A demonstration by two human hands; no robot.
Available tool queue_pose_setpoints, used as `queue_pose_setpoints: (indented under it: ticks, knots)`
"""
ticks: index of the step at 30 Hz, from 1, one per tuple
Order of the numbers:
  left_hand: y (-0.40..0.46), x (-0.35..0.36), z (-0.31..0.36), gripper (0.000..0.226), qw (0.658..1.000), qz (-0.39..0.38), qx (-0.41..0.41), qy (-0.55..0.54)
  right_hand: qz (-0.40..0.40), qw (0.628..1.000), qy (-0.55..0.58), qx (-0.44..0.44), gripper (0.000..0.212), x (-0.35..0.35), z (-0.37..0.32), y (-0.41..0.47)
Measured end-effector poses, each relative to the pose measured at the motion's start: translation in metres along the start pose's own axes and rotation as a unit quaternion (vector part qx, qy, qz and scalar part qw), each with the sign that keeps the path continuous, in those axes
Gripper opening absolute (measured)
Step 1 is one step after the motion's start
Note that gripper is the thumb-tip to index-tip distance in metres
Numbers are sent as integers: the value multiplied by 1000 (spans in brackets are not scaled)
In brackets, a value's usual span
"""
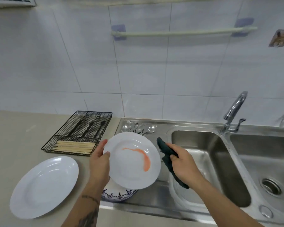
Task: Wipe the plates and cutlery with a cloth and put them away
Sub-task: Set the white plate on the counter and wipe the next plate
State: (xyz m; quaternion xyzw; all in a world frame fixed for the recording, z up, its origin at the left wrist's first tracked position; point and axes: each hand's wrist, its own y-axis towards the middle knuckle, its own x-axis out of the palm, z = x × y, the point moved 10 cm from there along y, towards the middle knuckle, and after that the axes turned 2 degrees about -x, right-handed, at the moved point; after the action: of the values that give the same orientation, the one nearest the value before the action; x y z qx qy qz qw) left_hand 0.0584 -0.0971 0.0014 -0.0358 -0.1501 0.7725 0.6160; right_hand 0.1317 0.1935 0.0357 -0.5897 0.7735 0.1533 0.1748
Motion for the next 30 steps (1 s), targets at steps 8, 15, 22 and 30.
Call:
queue_pose_setpoints:
  ticks: [8,15,22,30]
  knots:
    - [-16,108,15,49,991,-73,76,80,77,992,-90,-41,52,-61,10,17]
    - [-31,187,19,50,975,-103,150,125,108,990,-90,1,53,-100,42,14]
    - [-70,246,34,52,933,-128,291,171,128,989,-66,33,51,-123,66,8]
    - [-89,266,34,56,880,-134,400,219,137,988,-60,34,49,-135,83,10]
